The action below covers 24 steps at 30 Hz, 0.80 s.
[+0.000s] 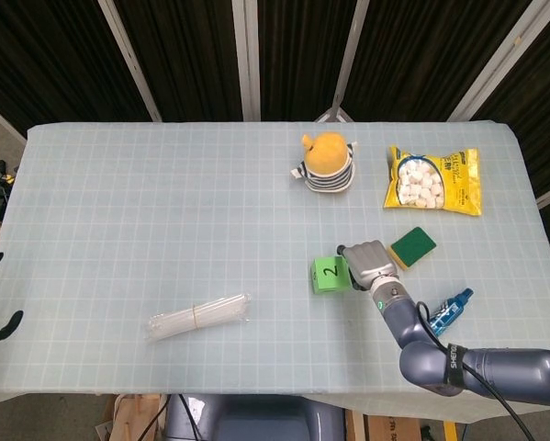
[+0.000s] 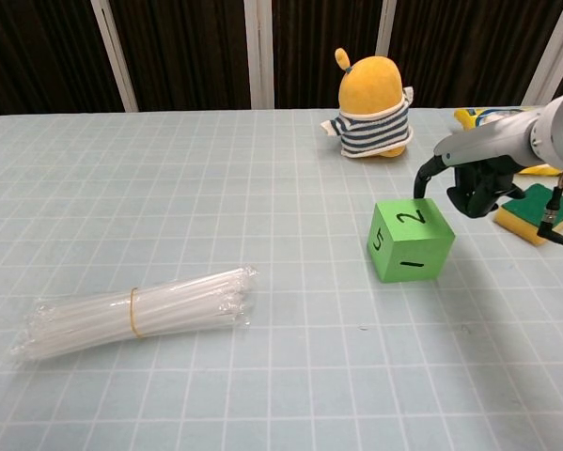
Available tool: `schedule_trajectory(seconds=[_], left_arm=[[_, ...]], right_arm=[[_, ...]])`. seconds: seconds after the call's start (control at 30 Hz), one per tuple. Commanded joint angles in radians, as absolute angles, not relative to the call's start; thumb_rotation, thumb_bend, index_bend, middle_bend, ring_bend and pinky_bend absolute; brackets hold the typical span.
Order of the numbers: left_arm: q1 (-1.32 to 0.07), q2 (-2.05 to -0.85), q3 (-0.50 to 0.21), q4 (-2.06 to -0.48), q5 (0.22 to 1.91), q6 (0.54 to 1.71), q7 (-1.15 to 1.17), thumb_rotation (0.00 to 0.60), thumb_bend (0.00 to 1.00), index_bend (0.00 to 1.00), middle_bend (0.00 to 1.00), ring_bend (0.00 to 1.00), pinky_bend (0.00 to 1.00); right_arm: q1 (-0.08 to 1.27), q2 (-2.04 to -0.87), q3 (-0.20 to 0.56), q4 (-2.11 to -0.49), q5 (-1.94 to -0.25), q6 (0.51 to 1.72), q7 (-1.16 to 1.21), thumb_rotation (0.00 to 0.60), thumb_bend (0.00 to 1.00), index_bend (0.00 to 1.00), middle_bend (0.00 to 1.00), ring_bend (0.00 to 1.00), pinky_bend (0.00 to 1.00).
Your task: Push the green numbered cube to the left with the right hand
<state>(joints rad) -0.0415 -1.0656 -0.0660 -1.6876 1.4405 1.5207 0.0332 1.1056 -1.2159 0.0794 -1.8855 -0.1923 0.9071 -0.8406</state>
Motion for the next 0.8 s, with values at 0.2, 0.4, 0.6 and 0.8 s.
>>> schedule_trajectory(seconds=[0.2,0.4,0.6,0.8], left_arm=[[-0.041,-1.067,-0.067,-1.689,1.437,1.521,0.037,0.600,0.34,0.04,0.00,0.00,0.00],[-0.041,-1.065,-0.067,-1.689,1.437,1.521,0.033,0.600,0.34,0.04,0.00,0.00,0.00],[-0.041,-1.065,-0.067,-1.689,1.437,1.522,0.034,0.600,0.34,0.04,0.00,0.00,0.00],[-0.041,-1.066,-0.066,-1.689,1.439,1.522,0.038,0.600,0.34,0.04,0.00,0.00,0.00]], right_arm=[[1.125,-1.213,0.060,-1.891,-0.196,0.895,-0.815,0.600,0.83,0.24,0.83,0.88,0.72],[1.141,-1.210,0.042,-1.892,-0.186,0.887,-0.804,0.600,0.83,0.25,0.83,0.88,0.72],[1.157,-1.202,0.027,-1.892,-0.175,0.887,-0.796,0.600,0.83,0.26,0.83,0.88,0.72],[1.171,-1.184,0.008,-1.905,-0.161,0.882,-0.791,0.600,0.83,0.26,0.83,0.88,0.72]])
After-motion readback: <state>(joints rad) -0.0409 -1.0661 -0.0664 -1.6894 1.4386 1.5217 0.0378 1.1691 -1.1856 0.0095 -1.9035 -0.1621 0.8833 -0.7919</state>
